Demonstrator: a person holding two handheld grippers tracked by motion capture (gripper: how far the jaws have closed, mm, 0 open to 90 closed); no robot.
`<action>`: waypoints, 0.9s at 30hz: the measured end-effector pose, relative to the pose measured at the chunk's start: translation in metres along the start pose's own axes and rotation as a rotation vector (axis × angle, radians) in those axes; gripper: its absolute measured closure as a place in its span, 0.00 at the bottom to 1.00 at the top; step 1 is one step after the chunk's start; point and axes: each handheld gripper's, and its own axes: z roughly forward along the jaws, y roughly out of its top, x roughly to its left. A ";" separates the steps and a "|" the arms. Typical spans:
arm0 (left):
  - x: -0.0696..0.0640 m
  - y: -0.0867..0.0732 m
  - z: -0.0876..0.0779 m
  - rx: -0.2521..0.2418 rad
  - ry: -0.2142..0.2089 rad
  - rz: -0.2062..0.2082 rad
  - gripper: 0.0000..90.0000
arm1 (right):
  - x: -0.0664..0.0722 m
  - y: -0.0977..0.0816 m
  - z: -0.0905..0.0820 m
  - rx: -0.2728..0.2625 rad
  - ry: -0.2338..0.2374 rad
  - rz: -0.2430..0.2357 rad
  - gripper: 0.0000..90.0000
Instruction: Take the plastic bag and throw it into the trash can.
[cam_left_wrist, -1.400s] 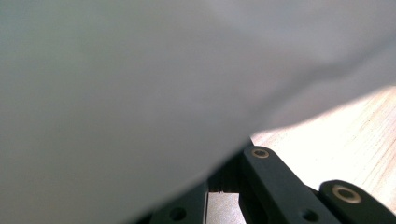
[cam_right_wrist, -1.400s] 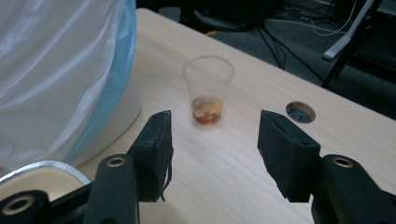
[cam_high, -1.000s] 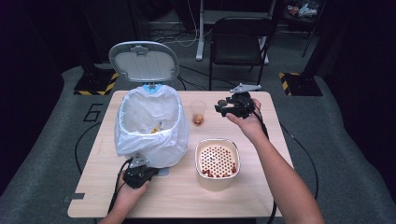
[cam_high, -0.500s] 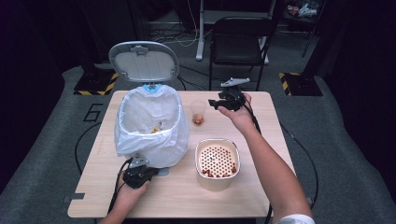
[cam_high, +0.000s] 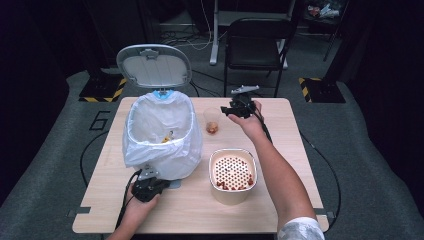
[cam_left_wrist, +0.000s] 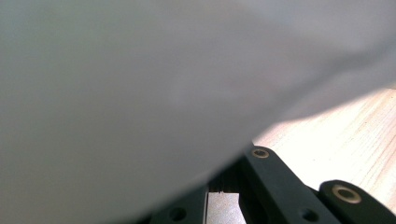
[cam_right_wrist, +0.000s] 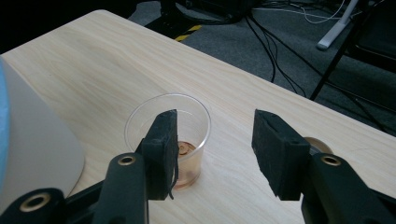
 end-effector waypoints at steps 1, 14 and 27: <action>0.000 0.000 0.000 -0.001 -0.002 -0.001 1.00 | 0.001 -0.001 0.005 0.006 -0.004 -0.008 0.55; 0.000 0.000 0.000 -0.001 -0.002 -0.003 1.00 | 0.015 0.003 0.026 0.061 -0.043 -0.007 0.49; 0.000 -0.001 0.000 -0.002 -0.008 -0.017 1.00 | 0.023 0.004 0.042 0.136 -0.076 0.022 0.61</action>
